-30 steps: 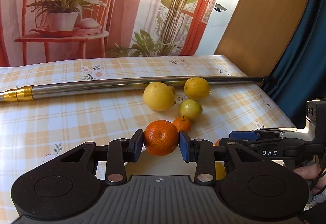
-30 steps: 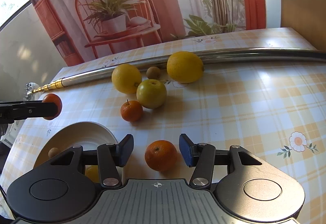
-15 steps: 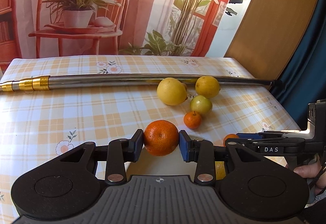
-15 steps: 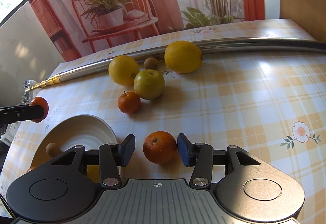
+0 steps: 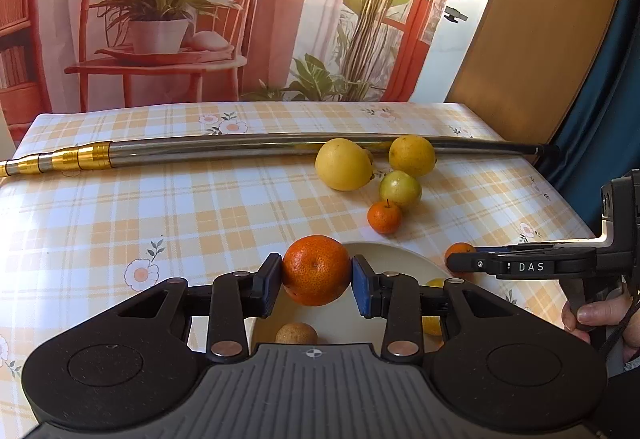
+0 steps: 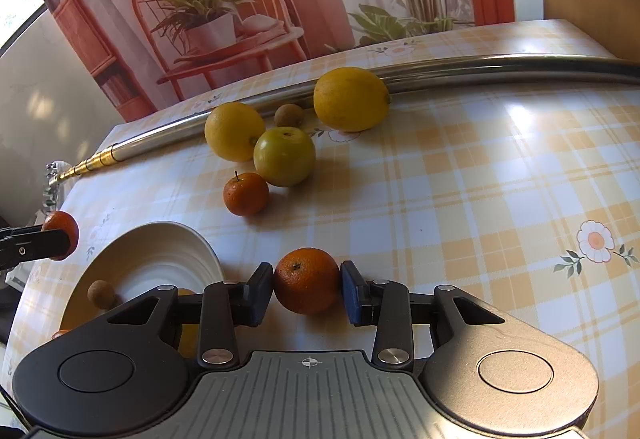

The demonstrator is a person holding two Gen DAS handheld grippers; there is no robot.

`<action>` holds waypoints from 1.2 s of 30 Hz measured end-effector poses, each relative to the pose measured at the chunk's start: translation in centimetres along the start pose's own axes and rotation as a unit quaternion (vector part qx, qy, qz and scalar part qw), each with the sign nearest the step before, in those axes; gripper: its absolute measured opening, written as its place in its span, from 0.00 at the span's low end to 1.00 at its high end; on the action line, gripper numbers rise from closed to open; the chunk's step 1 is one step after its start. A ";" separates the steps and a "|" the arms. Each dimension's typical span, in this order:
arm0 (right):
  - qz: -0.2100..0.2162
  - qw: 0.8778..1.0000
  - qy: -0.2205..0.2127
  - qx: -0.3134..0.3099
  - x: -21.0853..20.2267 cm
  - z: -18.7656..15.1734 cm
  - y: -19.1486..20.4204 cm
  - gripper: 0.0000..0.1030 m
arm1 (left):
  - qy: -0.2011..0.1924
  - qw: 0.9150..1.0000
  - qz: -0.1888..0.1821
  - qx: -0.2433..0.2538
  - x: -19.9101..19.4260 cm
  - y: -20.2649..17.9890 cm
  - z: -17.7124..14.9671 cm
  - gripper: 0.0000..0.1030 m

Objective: Organize fruits
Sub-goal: 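Carry both held oranges over the white plate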

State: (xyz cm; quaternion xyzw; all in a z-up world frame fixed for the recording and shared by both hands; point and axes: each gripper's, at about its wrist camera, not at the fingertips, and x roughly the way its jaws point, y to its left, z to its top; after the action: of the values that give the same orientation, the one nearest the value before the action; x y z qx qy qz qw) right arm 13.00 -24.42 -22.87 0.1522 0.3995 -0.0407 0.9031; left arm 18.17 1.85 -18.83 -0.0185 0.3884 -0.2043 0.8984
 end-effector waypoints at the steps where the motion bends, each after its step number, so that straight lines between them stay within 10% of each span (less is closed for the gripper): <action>1: 0.000 1.000 0.000 0.000 0.0 0.0 0.0 0.33 | 0.000 1.000 0.001 0.000 -0.1 0.0 -0.1 0.38; 36: 0.051 0.993 -0.014 -0.107 0.0 2.4 7.3 0.32 | 0.045 0.999 0.012 -0.008 -0.8 1.0 -4.3 0.38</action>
State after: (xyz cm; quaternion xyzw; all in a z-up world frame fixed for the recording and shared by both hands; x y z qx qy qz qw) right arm 16.12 -18.25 -19.63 0.0743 0.3808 0.0458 0.9205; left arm 15.02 3.58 -21.47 -0.0119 0.4303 -0.1905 0.8823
